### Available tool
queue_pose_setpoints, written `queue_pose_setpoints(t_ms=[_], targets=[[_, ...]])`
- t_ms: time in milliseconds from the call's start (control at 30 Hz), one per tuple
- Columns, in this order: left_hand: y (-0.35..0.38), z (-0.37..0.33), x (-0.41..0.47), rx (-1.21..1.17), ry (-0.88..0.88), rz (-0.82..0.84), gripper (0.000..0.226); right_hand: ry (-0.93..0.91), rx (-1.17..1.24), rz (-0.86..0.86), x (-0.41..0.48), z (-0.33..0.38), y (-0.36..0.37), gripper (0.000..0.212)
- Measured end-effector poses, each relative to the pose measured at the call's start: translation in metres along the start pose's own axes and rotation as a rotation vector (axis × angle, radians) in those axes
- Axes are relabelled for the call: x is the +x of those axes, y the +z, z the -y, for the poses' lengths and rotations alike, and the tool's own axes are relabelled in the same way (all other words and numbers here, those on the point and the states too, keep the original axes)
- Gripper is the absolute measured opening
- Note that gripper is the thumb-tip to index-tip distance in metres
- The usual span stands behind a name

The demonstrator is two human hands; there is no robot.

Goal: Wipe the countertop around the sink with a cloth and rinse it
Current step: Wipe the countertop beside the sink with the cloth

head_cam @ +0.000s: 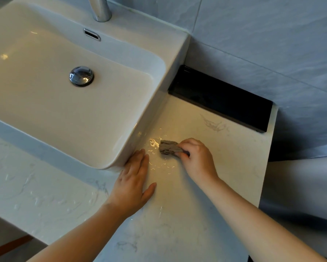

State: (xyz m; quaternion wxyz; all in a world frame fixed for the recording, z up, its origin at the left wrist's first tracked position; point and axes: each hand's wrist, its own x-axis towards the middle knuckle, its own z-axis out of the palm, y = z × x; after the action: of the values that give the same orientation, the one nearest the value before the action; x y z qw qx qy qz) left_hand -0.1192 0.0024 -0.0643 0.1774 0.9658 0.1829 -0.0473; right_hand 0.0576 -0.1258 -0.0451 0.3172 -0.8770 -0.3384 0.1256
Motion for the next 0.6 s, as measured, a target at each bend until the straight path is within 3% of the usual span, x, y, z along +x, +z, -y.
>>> queue_pose_setpoints(t_ms=[133, 367, 467, 600], targets=[[-0.001, -0.001, -0.001, 0.006, 0.006, 0.009, 0.076, 0.043, 0.053, -0.099, 0.033, -0.001, -0.024, 0.016], [0.002, 0.002, 0.0, 0.027, 0.03, 0.025, 0.075, 0.01, -0.147, -0.176, 0.118, -0.01, -0.018, 0.018], [0.002, 0.002, -0.001, 0.055, 0.036, 0.031, 0.076, 0.045, -0.214, -0.131, 0.127, -0.011, -0.004, 0.017], [0.004, 0.002, -0.001, 0.041, 0.037, 0.033, 0.076, 0.081, -0.106, -0.192, 0.11, -0.006, 0.011, 0.016]])
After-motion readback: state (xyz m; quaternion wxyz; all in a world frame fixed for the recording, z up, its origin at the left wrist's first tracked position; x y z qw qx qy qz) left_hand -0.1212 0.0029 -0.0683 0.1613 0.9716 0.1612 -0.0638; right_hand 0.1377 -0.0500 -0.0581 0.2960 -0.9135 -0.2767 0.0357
